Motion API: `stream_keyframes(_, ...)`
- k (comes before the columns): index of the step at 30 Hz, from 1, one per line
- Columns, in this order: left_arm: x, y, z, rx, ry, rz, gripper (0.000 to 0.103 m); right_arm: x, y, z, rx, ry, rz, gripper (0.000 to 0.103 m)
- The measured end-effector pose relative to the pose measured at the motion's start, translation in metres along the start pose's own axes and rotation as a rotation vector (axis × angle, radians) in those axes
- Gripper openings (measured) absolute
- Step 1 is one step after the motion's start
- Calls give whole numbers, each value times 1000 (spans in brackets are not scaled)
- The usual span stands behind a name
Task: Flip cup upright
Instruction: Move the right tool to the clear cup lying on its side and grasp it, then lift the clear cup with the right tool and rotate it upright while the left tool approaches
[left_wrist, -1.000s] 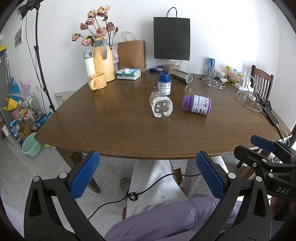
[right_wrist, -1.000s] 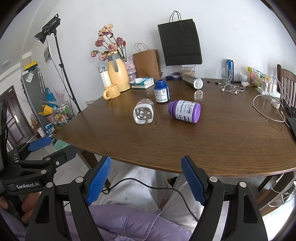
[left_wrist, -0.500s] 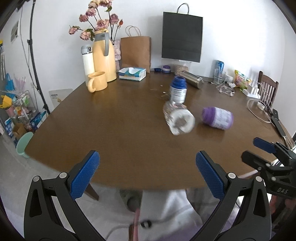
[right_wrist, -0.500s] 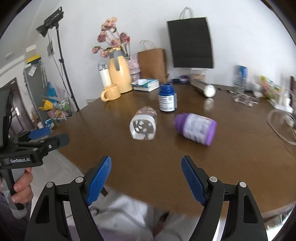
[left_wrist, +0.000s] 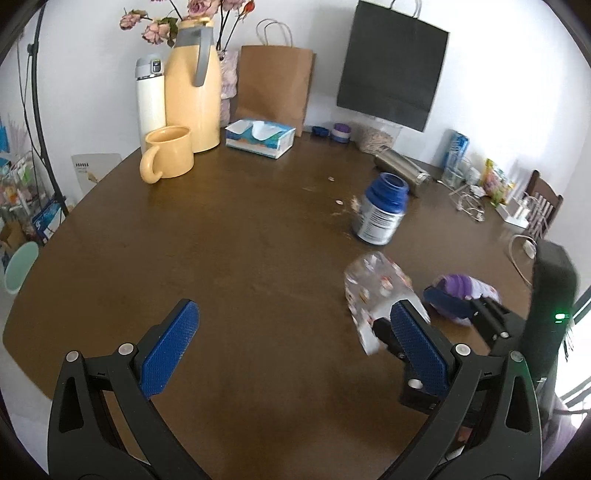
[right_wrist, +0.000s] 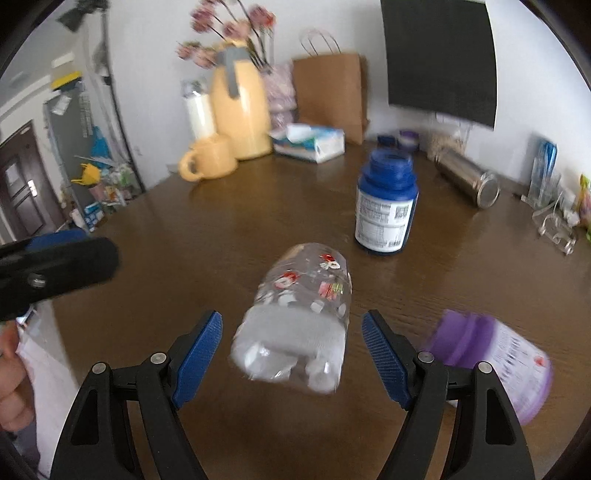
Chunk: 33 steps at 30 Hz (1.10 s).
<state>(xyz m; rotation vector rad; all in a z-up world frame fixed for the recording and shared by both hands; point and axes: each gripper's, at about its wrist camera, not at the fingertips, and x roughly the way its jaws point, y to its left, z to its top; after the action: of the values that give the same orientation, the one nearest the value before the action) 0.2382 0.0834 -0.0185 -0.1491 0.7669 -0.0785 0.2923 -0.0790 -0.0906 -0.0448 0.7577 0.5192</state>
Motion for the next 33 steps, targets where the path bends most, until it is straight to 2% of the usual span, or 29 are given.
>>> stream_keyframes(3, 18, 2, 12, 2, 23, 7, 101, 1, 7, 0, -80, -4, 20, 69)
stream_keyframes(7, 48, -6, 22, 26, 78, -31, 101, -1, 15, -4, -208, 25, 141, 69)
stream_keyframes(10, 73, -17, 27, 32, 134, -93, 90, -3, 20, -5, -287, 45, 206, 69)
stream_keyframes(14, 100, -27, 28, 22, 201, -152, 70, -5, 20, -8, -358, 56, 259, 70)
stream_keyframes(15, 104, -28, 26, 19, 213, -165, 65, -6, 20, -10, -371, 59, 259, 70)
stream_keyframes(18, 109, -26, 14, 14, 247, -174, 62, -15, 14, -14, -391, 55, 227, 75)
stream_keyframes(19, 108, -22, 10, 3, 246, -163, 62, -18, 11, -17, -397, 47, 208, 82)
stream_keyframes(20, 104, -16, 5, -13, 236, -166, 62, -22, 7, -20, -398, 40, 196, 84)
stream_keyframes(24, 93, 0, -2, -69, 214, -116, 61, -31, -4, -24, -391, -2, 125, 84)
stream_keyframes(29, 79, 7, -8, -78, 200, -80, 61, -32, -15, -22, -335, -18, 81, 84)
stream_keyframes(33, 64, 11, -9, -79, 182, -165, 62, -35, -16, -22, -310, -36, 48, 84)
